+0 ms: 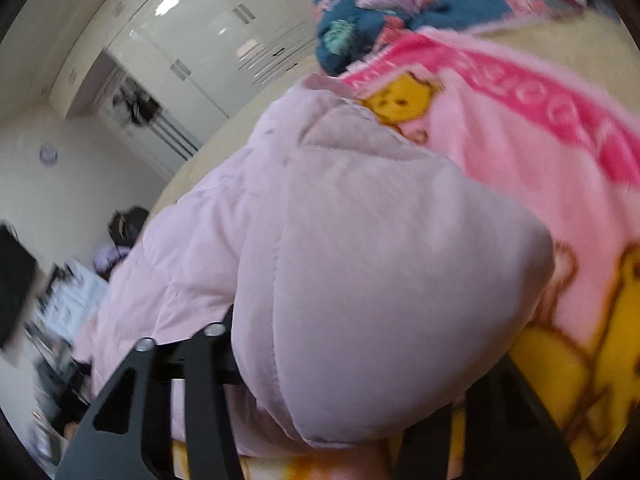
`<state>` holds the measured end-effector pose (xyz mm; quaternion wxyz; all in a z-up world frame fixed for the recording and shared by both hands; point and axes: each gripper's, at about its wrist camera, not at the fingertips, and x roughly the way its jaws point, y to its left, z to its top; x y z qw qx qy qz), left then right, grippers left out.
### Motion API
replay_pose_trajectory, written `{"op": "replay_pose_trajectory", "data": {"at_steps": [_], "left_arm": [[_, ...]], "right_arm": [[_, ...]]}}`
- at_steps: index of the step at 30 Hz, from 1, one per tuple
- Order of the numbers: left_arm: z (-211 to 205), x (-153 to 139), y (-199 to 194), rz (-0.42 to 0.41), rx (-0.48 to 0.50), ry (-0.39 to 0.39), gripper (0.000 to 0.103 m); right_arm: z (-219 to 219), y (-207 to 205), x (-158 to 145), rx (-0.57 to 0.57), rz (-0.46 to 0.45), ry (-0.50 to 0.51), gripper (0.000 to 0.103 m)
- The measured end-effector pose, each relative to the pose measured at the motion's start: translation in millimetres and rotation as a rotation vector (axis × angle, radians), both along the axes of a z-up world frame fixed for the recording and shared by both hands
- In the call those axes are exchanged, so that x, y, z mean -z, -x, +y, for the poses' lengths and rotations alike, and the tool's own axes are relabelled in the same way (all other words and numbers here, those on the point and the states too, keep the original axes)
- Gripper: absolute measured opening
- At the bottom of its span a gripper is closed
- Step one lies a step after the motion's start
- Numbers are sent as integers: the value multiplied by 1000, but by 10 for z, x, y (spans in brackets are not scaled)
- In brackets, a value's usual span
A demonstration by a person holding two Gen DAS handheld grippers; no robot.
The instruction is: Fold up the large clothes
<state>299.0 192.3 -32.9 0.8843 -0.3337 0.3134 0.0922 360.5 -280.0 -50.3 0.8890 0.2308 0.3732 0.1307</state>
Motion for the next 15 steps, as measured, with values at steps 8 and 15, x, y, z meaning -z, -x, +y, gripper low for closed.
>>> {"op": "replay_pose_trajectory", "data": {"at_steps": [8, 15], "left_arm": [[-213, -656, 289, -101, 99, -229, 28], [-266, -872, 760, -125, 145, -254, 28]], "right_arm": [[437, 397, -640, -147, -203, 292, 27], [493, 904, -979, -206, -294, 334, 26]]}}
